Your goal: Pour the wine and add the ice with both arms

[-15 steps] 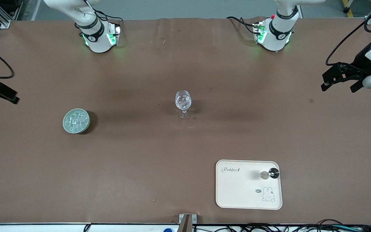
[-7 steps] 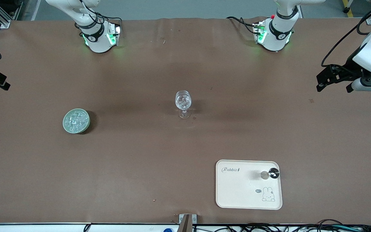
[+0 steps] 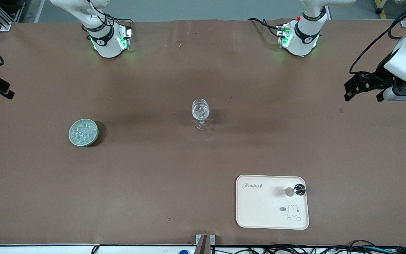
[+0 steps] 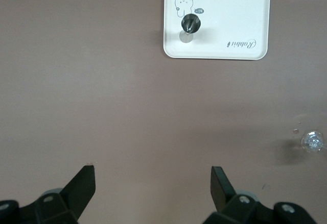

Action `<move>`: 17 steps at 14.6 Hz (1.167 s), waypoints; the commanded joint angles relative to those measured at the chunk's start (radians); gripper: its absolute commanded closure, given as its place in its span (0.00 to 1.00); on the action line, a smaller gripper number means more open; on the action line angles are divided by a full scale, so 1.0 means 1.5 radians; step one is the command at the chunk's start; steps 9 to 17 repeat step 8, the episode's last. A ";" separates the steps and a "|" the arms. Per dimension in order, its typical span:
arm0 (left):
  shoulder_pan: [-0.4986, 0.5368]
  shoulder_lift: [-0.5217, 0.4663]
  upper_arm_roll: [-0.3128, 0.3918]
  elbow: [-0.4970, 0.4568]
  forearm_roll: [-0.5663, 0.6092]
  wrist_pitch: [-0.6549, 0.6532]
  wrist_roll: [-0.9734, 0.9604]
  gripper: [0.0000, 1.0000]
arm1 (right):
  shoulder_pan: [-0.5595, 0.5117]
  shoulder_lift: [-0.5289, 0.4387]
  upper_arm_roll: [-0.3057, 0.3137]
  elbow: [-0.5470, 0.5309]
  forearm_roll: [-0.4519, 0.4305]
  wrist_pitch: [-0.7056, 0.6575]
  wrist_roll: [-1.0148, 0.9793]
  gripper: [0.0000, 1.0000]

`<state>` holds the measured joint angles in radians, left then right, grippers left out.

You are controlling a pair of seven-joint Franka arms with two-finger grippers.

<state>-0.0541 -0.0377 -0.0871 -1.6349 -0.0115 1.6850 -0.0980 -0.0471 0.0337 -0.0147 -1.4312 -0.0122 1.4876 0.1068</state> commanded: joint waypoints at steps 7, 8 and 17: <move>0.003 0.005 0.003 0.016 -0.005 -0.031 0.045 0.01 | 0.006 -0.015 -0.006 -0.017 0.009 0.000 -0.003 0.00; 0.003 0.005 0.003 0.017 -0.006 -0.030 0.045 0.01 | 0.007 -0.015 -0.006 -0.017 0.009 0.000 -0.002 0.00; 0.003 0.005 0.003 0.017 -0.006 -0.030 0.045 0.01 | 0.007 -0.015 -0.006 -0.017 0.009 0.000 -0.002 0.00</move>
